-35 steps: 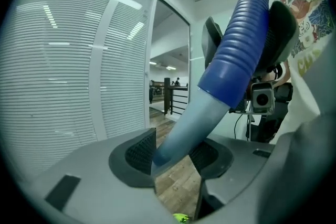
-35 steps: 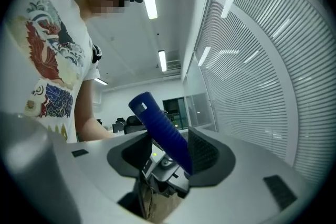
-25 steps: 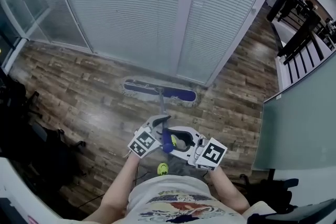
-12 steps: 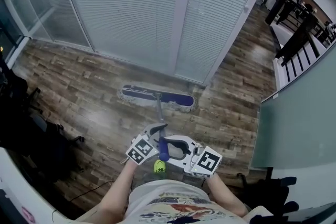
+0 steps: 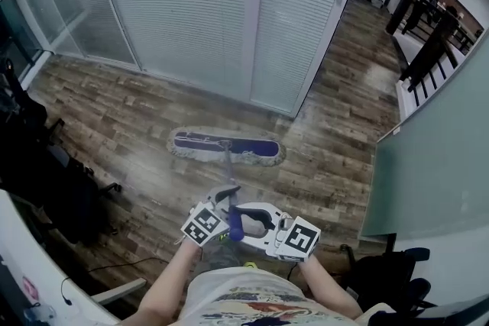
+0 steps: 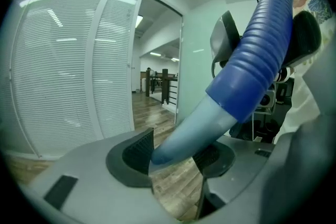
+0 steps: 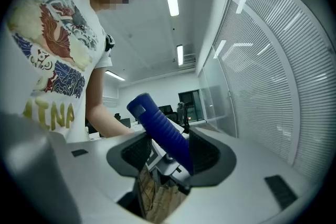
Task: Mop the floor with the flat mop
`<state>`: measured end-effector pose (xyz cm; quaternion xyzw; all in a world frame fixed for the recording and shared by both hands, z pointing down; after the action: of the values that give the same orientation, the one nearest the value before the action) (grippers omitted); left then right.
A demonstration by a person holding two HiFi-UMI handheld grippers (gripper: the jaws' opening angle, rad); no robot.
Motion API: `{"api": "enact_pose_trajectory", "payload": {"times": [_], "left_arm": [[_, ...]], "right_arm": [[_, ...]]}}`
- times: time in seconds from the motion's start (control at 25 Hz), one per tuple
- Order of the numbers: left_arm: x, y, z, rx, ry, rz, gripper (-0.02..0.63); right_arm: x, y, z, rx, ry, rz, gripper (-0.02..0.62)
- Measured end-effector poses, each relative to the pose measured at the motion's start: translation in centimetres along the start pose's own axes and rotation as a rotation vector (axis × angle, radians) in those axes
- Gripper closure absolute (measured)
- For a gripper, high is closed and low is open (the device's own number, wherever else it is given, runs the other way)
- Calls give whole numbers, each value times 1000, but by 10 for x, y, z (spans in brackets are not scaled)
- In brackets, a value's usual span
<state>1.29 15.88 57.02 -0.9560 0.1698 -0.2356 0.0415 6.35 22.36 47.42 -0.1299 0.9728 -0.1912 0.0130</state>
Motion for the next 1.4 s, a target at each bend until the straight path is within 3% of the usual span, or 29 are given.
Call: {"api": "enact_pose_trajectory", "payload": {"times": [0.32, 0.56, 0.76, 1.0, 1.24, 1.4], "left_arm": [[-8, -108, 16, 8, 30, -13, 419], [-8, -138, 5, 31, 54, -13, 416], [-6, -129, 3, 32, 46, -16, 414], [-16, -83, 13, -16, -51, 25, 413], [-19, -39, 7, 12, -58, -18, 413], [-22, 1, -8, 19, -44, -31, 413]], "right_arm": [[-61, 82, -35, 7, 14, 30, 390], [-71, 101, -59, -50, 53, 55, 388], [-66, 91, -59, -83, 8, 93, 386], [-38, 64, -23, -38, -120, 122, 383], [-3, 28, -5, -42, -48, 196, 373], [30, 0, -2, -57, 34, 188, 370]]}}
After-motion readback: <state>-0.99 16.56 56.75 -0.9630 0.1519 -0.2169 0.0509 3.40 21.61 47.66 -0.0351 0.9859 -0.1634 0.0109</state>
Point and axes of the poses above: the fingertips, and each gripper's own axes: x forward along the fingers, y to its left, z out of its top, the point moved 6 cm from there along -x, backward along the fingers, and after that the axes turned 13 degrees about x, right-handed, at the moved point
